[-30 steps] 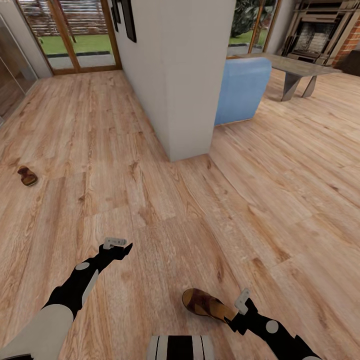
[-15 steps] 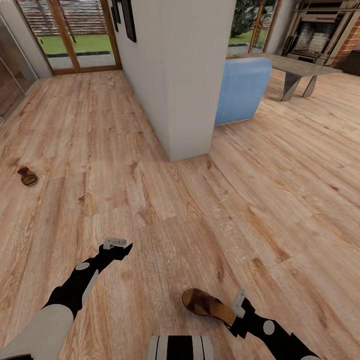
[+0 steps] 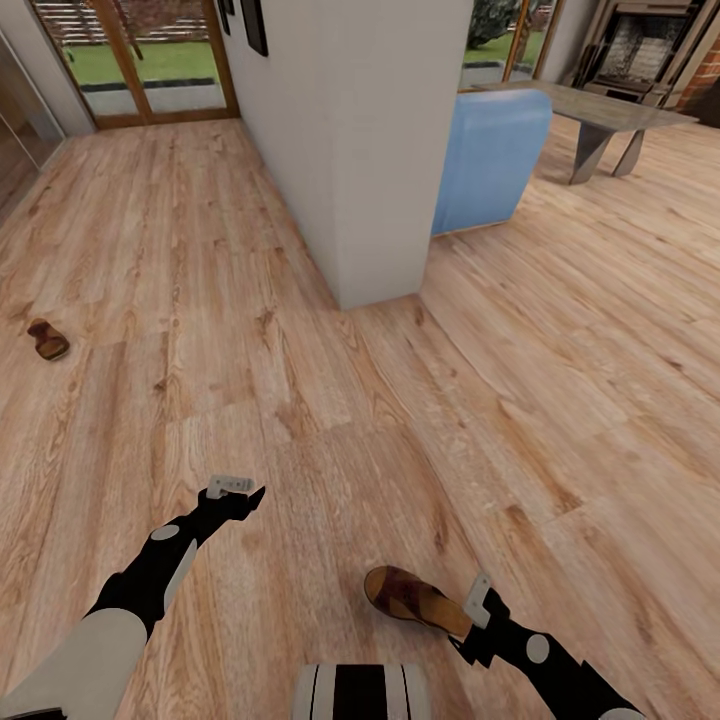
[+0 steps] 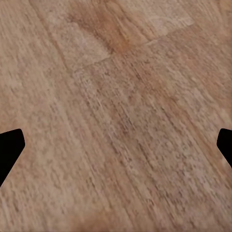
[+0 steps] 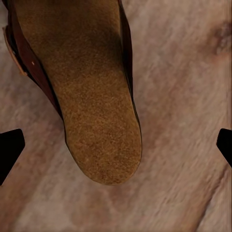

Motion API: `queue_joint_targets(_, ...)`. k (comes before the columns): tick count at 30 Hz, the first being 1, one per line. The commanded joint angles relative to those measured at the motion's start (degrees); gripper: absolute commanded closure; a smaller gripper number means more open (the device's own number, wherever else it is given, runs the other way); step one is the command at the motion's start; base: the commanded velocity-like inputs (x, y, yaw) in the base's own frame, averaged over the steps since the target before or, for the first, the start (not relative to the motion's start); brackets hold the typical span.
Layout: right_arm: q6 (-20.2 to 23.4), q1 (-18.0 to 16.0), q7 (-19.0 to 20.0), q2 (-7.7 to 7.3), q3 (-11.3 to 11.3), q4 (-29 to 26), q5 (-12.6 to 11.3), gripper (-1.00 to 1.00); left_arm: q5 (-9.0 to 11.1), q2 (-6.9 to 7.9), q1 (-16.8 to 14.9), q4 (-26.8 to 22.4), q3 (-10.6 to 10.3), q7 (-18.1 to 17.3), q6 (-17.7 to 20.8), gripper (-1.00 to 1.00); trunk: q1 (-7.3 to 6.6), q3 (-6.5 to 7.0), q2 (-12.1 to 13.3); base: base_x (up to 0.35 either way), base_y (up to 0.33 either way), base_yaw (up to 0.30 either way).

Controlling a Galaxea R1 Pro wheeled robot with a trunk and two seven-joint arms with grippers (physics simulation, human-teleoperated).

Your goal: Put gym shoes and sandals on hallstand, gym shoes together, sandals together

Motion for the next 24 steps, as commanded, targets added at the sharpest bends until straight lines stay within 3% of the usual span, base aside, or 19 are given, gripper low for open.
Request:
queue_joint_targets(1, -0.24, -0.01, 0.00, -0.05, 0.01, -0.12, 0.60, -1.00, -0.54, -0.05, -0.03, -0.02, 0.35, -0.42, -0.08, -1.00, -0.01, -0.07, -0.01, 0.000, 0.000, 0.000)
queue_joint_targets(24, 2.72, -0.01, -0.26, -0.28, -0.10, -3.51, 0.61, -1.00, -0.54, -0.12, -0.03, 0.06, 0.36, -0.42, -0.08, -1.00, -0.01, -0.17, -0.01, 0.000, 0.000, 0.000)
